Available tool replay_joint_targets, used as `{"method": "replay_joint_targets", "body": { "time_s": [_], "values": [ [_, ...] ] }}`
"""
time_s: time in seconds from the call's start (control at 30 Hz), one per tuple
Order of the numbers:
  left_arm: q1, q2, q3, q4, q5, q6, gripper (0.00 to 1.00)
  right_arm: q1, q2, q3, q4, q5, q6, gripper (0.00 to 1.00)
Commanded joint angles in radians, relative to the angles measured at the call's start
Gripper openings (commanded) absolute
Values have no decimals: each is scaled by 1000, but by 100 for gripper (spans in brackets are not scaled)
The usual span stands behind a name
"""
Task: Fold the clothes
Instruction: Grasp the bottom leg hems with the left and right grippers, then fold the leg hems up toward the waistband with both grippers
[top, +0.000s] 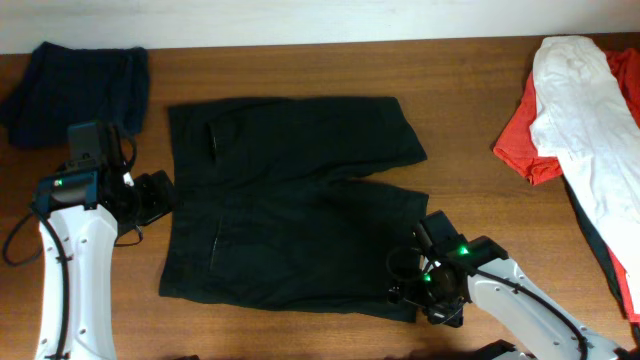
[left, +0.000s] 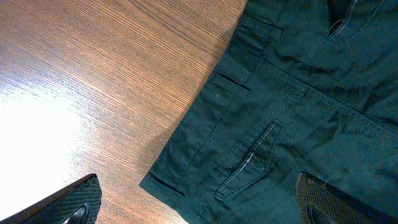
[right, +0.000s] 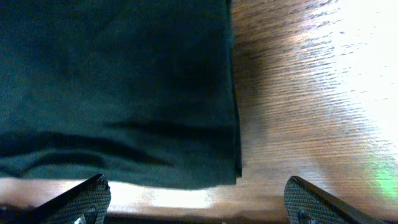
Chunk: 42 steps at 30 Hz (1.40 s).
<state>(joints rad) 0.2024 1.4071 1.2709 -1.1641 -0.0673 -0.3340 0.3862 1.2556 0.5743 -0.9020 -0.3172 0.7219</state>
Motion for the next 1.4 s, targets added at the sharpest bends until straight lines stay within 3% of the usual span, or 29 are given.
{"method": "replay_joint_targets", "body": {
  "time_s": [0.0,0.13,0.17,0.2,0.27,0.3,0.37,0.47,0.6,0.7,0.8,0.9,1.03,1.1,1.37],
  "values": [
    [3,-6,-8,1,3,-11,99,7,16,-36,58,-13,60,92],
    [3,-6,-8,4,3,-11,99,7,84,-81,126,-31,72,86],
    [3,-6,-8,5,3,-11,99,7,97,-81,125,-31,72,77],
    [3,-6,-8,3,3,-11,99,7,101,-81,125,-35,73,52],
    [3,-6,-8,4,3,-11,99,7,101,-80,125,-38,73,17],
    [3,-6,-8,5,3,-11,99,4,101,-73,125,-31,78,9],
    [3,-6,-8,4,3,-11,99,4,101,-22,101,19,80,4],
    [3,-6,-16,5,17,-11,99,-35,101,132,-39,177,76,4],
    [3,-3,-53,5,74,-10,99,-243,101,317,-218,281,-73,4],
    [3,-3,-116,5,137,-10,99,-426,101,333,-213,268,-168,4],
    [2,-2,-189,14,261,65,99,-501,101,333,-212,258,-218,4],
    [-66,-1,-282,12,400,104,99,-511,101,333,-194,258,-221,4],
    [-230,-1,-349,13,400,30,99,-511,101,333,-193,257,-221,4],
    [-296,-1,-394,13,307,-40,99,-511,101,333,-192,239,-221,4],
    [-314,3,-528,87,272,-117,99,-511,101,333,-187,229,-221,4]
  ]
}}
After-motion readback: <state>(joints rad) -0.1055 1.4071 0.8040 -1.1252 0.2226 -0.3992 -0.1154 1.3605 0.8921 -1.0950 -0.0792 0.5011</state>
